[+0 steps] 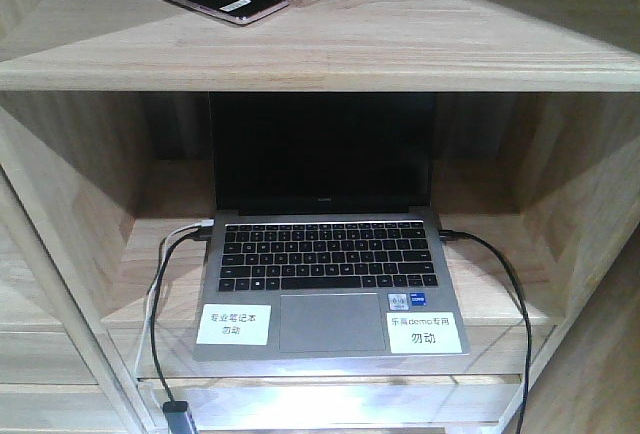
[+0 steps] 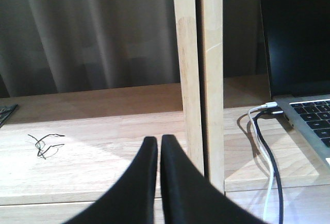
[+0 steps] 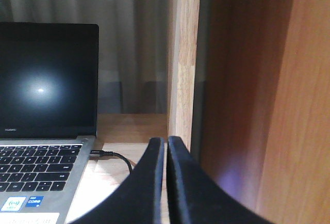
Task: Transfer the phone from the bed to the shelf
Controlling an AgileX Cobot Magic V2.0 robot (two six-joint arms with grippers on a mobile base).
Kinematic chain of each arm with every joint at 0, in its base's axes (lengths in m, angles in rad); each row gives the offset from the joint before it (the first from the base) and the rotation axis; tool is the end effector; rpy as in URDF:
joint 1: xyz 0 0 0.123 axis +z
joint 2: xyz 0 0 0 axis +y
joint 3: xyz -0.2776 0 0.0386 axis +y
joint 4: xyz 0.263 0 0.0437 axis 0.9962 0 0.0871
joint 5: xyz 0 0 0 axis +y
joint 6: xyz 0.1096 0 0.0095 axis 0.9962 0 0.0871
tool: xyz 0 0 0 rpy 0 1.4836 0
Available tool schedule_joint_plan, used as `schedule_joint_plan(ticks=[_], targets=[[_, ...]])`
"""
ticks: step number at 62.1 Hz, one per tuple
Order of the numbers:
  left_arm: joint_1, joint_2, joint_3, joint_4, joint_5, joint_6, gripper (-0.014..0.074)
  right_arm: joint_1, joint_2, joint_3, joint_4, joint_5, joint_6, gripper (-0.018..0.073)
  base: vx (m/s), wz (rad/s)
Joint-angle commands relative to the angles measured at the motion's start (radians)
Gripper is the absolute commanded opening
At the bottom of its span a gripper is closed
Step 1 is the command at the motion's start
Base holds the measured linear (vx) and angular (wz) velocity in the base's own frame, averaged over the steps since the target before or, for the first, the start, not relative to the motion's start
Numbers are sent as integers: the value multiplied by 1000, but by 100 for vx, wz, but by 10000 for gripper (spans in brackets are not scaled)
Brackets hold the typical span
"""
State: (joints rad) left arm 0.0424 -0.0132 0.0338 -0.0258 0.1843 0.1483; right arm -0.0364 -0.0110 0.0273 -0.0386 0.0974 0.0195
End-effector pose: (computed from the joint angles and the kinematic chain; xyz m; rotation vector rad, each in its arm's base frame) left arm 0.0949 0.0035 0.1832 0.0716 1.6883 0.1200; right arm 0.0956 -0.0039 0.1950 0.0169 1.5973 -0.0460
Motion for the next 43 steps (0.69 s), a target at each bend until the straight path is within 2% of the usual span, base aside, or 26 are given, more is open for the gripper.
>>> schedule_joint_plan(ticks=[1,43], targets=[[-4,-13,-21,-9,-72,-6,1,-7,-12,5,2,-88,-5,-6,0,0],[-4,-13,-21,-9,-72,-6,1,-7,-12,5,2,-82,-5,-6,0,0]])
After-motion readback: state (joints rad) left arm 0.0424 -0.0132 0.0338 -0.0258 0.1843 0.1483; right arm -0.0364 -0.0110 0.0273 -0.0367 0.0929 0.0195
